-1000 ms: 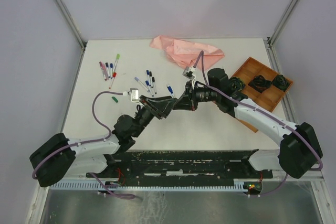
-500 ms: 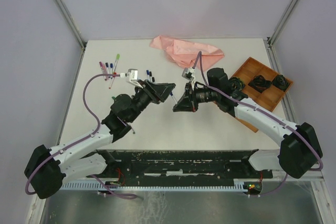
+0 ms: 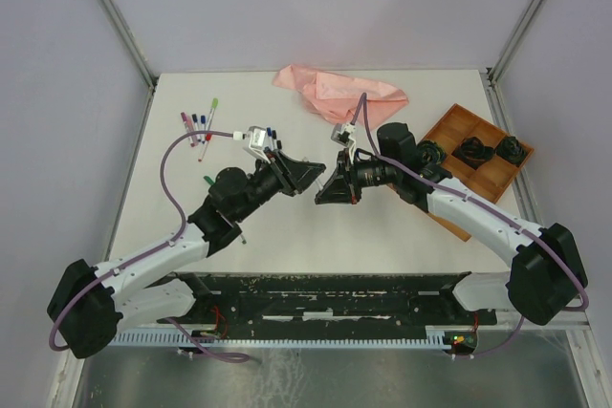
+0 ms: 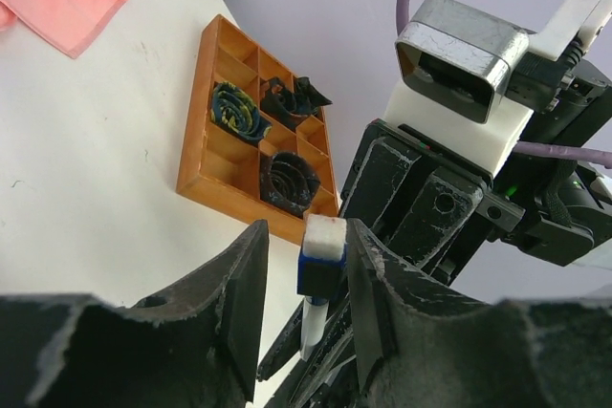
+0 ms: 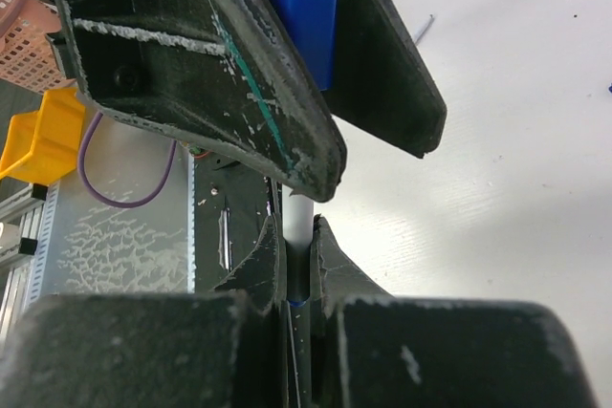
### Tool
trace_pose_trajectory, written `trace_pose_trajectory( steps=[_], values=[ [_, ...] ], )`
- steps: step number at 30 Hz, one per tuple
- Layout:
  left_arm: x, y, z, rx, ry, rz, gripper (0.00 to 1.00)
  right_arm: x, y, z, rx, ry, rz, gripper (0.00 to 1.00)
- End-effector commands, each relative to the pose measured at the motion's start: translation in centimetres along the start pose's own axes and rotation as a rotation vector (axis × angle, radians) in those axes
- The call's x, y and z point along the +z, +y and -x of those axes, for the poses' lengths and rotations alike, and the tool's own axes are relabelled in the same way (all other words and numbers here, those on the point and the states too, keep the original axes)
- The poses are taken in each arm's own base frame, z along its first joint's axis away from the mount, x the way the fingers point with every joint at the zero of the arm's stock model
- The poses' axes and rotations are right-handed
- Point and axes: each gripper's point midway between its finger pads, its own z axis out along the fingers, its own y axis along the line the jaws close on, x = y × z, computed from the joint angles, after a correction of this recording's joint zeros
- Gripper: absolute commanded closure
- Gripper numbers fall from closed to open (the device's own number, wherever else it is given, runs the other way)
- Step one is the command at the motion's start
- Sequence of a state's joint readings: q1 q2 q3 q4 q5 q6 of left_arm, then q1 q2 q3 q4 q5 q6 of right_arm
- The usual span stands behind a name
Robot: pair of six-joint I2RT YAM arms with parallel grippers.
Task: Open the pen caps
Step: Pick up the pen from the center of the board, then open the pen cap from the pen.
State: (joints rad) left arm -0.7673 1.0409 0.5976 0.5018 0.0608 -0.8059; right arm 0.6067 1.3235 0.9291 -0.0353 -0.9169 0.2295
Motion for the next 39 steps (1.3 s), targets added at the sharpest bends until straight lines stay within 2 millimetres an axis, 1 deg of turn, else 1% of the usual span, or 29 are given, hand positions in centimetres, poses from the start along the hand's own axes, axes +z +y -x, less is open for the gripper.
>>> trace_pose_trajectory(
  steps=[1,8,10,12,14,20,21,23,24,25,26,27,28,31,35,39],
  values=[
    [0.1,-1.8,2.0,-0.009,-0.038,-0.049,0.54,-0.1,0.8,2.2,-0.078,-0.035,0.030,1.00],
    [-0.2,-1.7,2.8,-0.023,-0.066,-0.046,0.54,-0.1,0.8,2.0,-0.075,-0.030,0.034,1.00],
    [-0.2,-1.7,2.8,-0.027,-0.067,-0.052,0.55,-0.1,0.8,2.0,-0.076,-0.029,0.034,1.00],
    [-0.2,-1.8,2.7,-0.030,-0.063,-0.058,0.57,0.0,0.8,1.9,-0.075,-0.026,0.034,1.00],
    [-0.2,-1.9,2.5,-0.033,-0.058,-0.068,0.65,0.0,0.7,1.9,-0.078,-0.025,0.032,1.00],
    [-0.2,-1.9,2.1,-0.030,-0.045,-0.086,0.96,0.0,0.5,1.8,-0.082,-0.018,0.021,1.00],
    [-0.2,-1.9,2.1,-0.025,-0.042,-0.087,0.97,0.0,0.4,1.8,-0.083,-0.019,0.020,1.00],
    [-0.3,-1.8,2.0,-0.022,-0.041,-0.088,0.97,0.0,0.5,1.8,-0.082,-0.020,0.016,0.98],
    [-0.3,-1.8,1.9,-0.022,-0.040,-0.090,0.97,-0.1,0.4,2.0,-0.080,-0.024,0.009,0.91],
    [-0.3,-1.8,1.7,-0.023,-0.037,-0.093,0.97,-0.1,0.4,2.1,-0.064,-0.032,0.002,0.78],
    [-0.3,-1.7,1.5,-0.027,-0.035,-0.098,0.97,-0.1,0.4,2.4,-0.051,-0.046,0.000,0.69],
    [-0.3,-1.7,1.3,-0.033,-0.030,-0.108,0.97,-0.1,0.5,2.6,-0.037,-0.058,0.005,0.63],
    [-0.2,-1.6,1.0,-0.043,-0.025,-0.112,0.97,-0.1,0.6,2.6,-0.024,-0.068,0.010,0.60],
    [-0.1,-1.4,0.4,-0.066,-0.020,-0.129,0.97,0.0,0.7,3.1,0.004,-0.096,0.018,0.59],
    [0.0,-1.3,0.0,-0.076,-0.015,-0.141,0.97,0.0,0.4,3.2,0.024,-0.113,0.009,0.60],
    [0.0,-1.2,0.2,-0.071,-0.025,-0.136,0.97,0.0,0.4,3.1,0.037,-0.110,0.012,0.65]
  ],
)
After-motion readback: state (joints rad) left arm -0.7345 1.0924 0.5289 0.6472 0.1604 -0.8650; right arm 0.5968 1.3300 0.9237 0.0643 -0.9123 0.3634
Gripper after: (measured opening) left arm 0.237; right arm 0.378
